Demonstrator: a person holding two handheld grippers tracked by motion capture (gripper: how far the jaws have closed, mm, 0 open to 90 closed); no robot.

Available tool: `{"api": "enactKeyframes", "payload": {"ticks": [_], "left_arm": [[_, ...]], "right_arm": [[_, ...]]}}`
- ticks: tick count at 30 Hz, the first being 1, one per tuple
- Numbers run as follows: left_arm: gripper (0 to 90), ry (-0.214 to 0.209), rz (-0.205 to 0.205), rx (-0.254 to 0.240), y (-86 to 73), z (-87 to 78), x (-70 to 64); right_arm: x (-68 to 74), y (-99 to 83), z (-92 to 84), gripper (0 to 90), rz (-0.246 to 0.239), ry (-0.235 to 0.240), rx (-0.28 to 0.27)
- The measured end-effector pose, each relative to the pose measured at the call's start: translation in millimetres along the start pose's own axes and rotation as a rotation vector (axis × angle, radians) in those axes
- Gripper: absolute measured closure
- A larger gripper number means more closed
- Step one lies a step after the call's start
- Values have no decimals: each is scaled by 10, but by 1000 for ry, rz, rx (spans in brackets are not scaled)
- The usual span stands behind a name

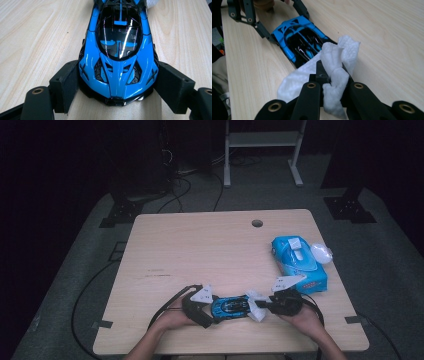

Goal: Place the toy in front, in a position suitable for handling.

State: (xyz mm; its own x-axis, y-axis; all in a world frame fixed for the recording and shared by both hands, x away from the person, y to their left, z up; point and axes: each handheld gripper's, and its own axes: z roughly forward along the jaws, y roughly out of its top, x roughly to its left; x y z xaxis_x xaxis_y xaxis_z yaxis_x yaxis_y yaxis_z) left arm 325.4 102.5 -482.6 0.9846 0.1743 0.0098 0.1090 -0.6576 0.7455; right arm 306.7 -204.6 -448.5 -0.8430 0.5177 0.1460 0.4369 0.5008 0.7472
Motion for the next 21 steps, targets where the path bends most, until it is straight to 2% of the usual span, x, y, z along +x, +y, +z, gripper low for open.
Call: {"api": "enactKeyframes", "payload": {"ticks": [3,6,12,21], "left_arm": [[237,-1,0,0,-1,-1,1],[237,-1,0,-1,-3,-1,1],[237,1,-1,2,3,1,2],[237,1,-1,3,0,-4,4]], "right_arm": [[8,36,46,835,4,18,-13],[30,23,71,835,-7,26,3],[40,-48,27,835,13,30,-15],[2,61,127,834,14,52,-12]]}}
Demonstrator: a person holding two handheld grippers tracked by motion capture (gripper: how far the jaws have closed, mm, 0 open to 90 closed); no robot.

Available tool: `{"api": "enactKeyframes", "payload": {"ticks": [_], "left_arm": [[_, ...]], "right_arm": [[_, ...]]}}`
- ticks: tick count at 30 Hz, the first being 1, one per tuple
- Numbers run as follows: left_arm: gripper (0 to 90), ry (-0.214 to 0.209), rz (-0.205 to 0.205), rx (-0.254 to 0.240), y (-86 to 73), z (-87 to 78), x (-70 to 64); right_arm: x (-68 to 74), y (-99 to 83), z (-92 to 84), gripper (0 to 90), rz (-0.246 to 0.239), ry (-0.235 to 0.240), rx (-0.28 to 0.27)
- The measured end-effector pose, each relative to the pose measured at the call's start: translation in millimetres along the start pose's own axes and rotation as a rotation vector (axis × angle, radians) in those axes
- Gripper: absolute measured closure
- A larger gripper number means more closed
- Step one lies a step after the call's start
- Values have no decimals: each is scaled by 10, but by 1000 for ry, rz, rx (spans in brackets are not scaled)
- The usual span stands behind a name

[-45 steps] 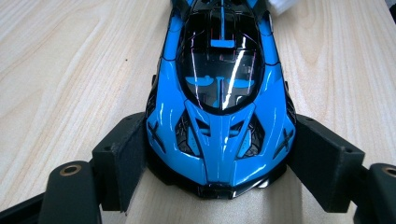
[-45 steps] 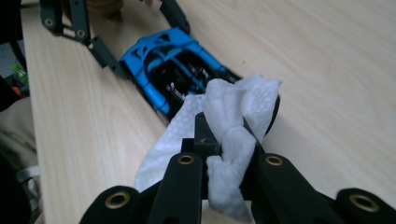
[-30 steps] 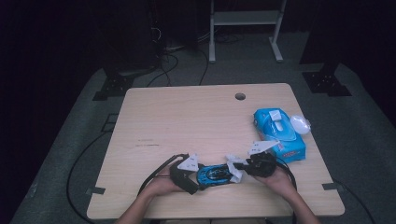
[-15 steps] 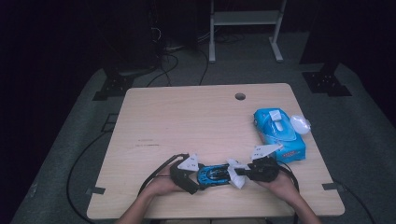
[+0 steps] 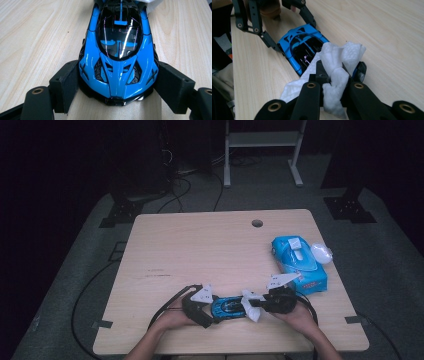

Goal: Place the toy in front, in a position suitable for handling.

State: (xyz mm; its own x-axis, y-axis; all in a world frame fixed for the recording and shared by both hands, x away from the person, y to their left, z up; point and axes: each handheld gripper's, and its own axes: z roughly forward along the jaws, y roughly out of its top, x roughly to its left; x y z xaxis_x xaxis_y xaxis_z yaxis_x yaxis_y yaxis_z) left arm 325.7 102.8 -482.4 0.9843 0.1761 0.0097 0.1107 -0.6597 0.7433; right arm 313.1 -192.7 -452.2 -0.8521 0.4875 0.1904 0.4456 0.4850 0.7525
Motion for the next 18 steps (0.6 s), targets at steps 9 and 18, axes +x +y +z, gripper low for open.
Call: {"api": "enactKeyframes", "payload": {"ticks": [9,18], "left_arm": [[236,-1,-10,6,7,-5,0],[209,-40,-86,-6,2,-49,48]], "right_arm": [[-13,-7,-13,834,25,18,-13],[-10,-88,-14,833,36,33,-8]]}}
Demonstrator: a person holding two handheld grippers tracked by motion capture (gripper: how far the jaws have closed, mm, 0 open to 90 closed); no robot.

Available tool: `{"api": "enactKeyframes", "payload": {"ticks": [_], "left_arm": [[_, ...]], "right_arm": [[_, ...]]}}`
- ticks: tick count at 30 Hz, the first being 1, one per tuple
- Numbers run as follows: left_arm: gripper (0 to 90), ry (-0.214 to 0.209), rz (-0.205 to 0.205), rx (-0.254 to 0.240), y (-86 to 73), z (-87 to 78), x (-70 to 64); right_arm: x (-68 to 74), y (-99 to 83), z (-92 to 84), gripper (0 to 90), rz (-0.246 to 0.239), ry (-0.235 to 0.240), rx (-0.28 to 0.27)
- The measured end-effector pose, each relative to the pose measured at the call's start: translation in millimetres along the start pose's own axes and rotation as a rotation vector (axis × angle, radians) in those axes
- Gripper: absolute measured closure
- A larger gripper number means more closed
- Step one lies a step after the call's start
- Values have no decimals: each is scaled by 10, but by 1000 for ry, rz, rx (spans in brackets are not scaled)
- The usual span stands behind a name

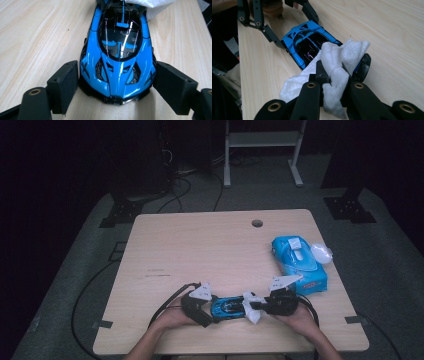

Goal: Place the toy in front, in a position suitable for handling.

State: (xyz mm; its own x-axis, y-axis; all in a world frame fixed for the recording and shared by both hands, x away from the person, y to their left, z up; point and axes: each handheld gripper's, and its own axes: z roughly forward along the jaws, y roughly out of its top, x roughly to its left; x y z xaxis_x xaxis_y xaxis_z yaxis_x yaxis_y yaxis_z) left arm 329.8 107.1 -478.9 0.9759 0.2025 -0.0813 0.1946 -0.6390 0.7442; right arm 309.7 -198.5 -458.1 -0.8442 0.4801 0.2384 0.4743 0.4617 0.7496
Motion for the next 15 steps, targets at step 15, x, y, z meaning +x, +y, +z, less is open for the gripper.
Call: {"api": "enactKeyframes", "payload": {"ticks": [15], "left_arm": [[218,-38,-175,-96,3,-61,120]], "right_arm": [[103,-88,7,837,-69,-50,-30]]}}
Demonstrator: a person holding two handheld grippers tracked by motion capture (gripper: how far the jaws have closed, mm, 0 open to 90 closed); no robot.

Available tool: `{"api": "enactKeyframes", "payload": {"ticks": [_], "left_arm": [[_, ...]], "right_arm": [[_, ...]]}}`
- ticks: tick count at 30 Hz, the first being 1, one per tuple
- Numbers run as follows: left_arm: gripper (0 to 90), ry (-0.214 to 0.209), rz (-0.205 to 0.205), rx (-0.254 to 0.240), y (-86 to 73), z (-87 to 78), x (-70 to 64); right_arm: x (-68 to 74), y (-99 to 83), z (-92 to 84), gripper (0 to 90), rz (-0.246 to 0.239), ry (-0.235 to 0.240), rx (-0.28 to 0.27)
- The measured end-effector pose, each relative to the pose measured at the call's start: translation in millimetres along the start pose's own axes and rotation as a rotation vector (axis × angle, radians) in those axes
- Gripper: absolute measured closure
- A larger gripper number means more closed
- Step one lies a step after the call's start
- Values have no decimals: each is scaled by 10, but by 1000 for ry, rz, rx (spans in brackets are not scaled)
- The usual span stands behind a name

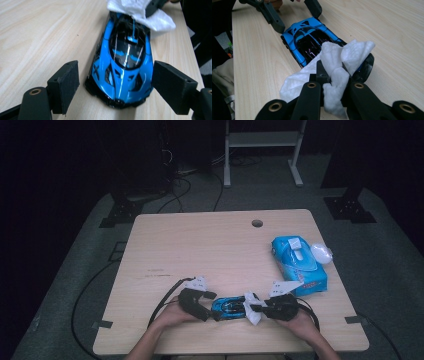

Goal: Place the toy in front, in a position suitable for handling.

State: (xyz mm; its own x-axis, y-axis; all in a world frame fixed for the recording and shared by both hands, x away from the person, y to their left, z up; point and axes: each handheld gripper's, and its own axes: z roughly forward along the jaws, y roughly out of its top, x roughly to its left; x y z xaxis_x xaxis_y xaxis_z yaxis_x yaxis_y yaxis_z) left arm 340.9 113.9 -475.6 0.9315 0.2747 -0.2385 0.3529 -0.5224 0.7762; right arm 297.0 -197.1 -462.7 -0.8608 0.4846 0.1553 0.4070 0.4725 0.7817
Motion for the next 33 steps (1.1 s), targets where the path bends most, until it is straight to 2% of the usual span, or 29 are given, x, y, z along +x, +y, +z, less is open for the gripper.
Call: {"api": "enactKeyframes", "payload": {"ticks": [9,14,19,20,24,30,33], "left_arm": [[218,-7,-44,7,6,38,6],[222,2,-49,10,17,44,-11],[223,-21,-57,20,16,64,-26],[209,-15,-40,38,15,78,-38],[206,-8,-41,39,30,85,-54],[206,-16,-57,37,29,90,-39],[212,-13,-78,21,36,72,-11]], "right_arm": [[36,-25,-12,840,-22,-8,-5],[84,-40,-23,843,-67,-25,-7],[120,-95,-42,843,-80,-17,-36],[126,-103,-46,843,-85,-17,-37],[148,-112,-58,844,-96,-20,-35],[185,-147,-69,845,-117,-25,-49],[201,-153,-72,847,-134,-28,-51]]}}
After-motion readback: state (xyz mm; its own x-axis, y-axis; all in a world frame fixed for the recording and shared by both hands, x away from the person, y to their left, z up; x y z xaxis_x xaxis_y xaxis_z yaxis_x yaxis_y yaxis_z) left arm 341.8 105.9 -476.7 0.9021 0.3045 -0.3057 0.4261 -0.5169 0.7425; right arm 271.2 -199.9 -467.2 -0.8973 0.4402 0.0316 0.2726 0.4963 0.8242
